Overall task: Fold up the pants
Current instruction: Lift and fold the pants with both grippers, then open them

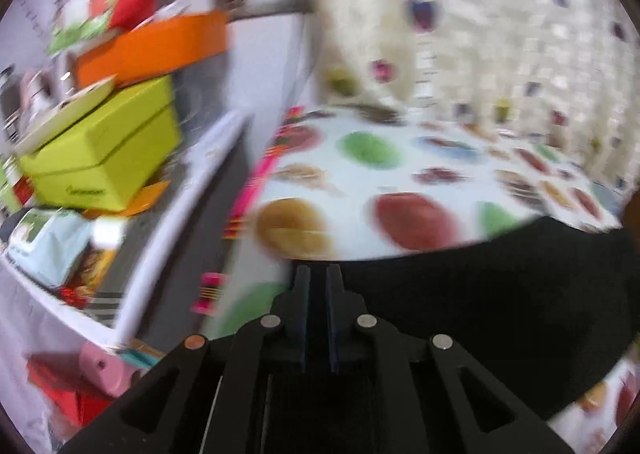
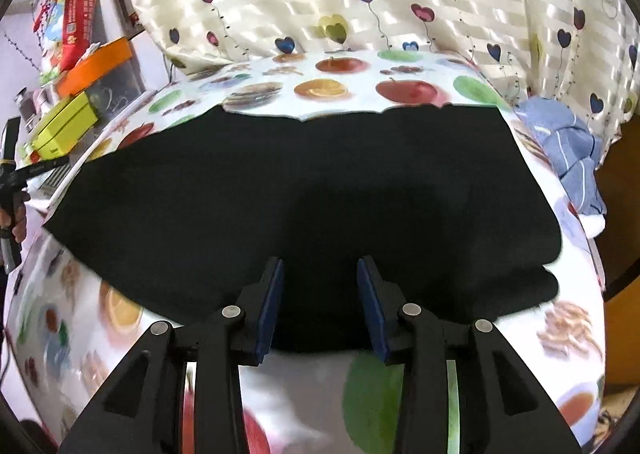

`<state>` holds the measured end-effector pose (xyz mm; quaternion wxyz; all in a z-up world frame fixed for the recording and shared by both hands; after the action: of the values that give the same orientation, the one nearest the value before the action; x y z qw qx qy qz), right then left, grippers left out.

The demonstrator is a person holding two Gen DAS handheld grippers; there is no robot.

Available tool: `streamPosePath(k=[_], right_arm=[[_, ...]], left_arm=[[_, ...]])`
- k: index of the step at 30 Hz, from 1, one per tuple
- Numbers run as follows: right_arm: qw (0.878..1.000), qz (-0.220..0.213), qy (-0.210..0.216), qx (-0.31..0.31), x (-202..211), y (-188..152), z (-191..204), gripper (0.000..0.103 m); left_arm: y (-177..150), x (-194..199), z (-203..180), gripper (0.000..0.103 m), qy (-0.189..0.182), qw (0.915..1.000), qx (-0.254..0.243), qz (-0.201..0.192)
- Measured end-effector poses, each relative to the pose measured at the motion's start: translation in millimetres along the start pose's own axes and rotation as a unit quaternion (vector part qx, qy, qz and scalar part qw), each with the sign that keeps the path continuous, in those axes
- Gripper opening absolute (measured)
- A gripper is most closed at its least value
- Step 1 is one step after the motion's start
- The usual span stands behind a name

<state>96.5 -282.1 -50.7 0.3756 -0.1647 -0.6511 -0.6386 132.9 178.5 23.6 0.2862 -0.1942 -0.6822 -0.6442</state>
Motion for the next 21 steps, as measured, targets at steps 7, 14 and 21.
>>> streamPosePath(k=[7, 14, 21], right_arm=[[0.999, -0.024, -0.029, -0.030, 26, -10, -20, 0.044], [0.981, -0.075, -0.059, -0.167, 47, -9, -91, 0.045], [0.971, -0.087, -0.059, -0.217, 34, -3, -121, 0.047]], left_arm=[[-24, 29, -128, 0.018, -0.144, 0.9878, -0.060, 0.002], [-68, 39, -221, 0.031, -0.237, 0.9603, -0.145, 0.028], [-83, 36, -264, 0.038, -0.260, 0.9404, -0.216, 0.039]])
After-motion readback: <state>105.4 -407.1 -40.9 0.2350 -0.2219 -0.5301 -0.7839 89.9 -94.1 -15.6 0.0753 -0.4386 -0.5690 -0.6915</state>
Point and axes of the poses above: each gripper's, at about its wrist camera, not at the fingertips, and x roughly against the way its jaws point, z to its left, y to its top, the point moved 4 cm from there along -x, roughly the way its jaws point, and after that the axes turned 4 degrees about -z, right-handed, at the moved point
